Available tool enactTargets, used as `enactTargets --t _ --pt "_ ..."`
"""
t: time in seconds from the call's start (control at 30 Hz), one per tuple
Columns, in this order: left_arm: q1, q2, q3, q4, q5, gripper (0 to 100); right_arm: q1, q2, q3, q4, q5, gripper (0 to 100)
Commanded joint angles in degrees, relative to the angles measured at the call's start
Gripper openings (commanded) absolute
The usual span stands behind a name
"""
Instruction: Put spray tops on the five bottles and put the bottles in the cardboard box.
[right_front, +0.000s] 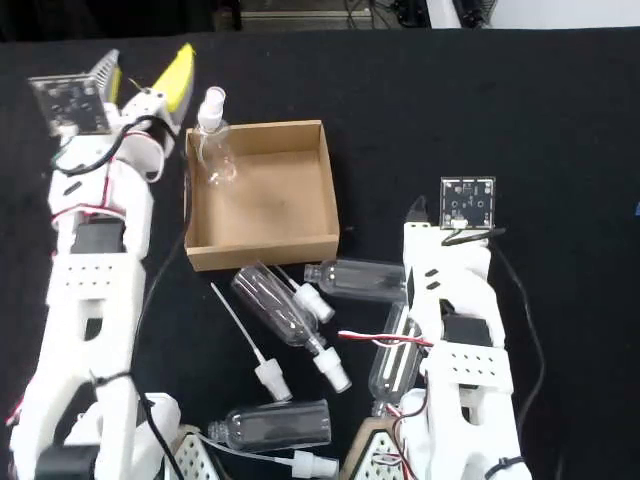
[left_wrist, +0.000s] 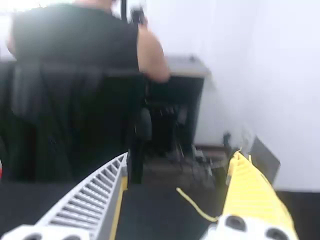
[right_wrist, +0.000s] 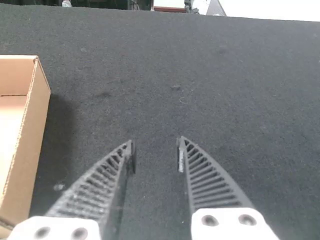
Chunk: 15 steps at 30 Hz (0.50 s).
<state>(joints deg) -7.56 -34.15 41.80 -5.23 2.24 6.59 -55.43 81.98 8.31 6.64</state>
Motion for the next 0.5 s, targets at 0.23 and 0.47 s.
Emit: enactTargets --t 0.23,0.47 --pt "-5.2 -8.1 -2.6 18.9 -6.9 29 -0.9 2.9 -0.2 -1.7 0.5 12.4" --pt "-5.2 -8.1 -11.0 46.5 -13.4 29 -0.9 2.9 -0.3 -1.7 0.5 12.4"
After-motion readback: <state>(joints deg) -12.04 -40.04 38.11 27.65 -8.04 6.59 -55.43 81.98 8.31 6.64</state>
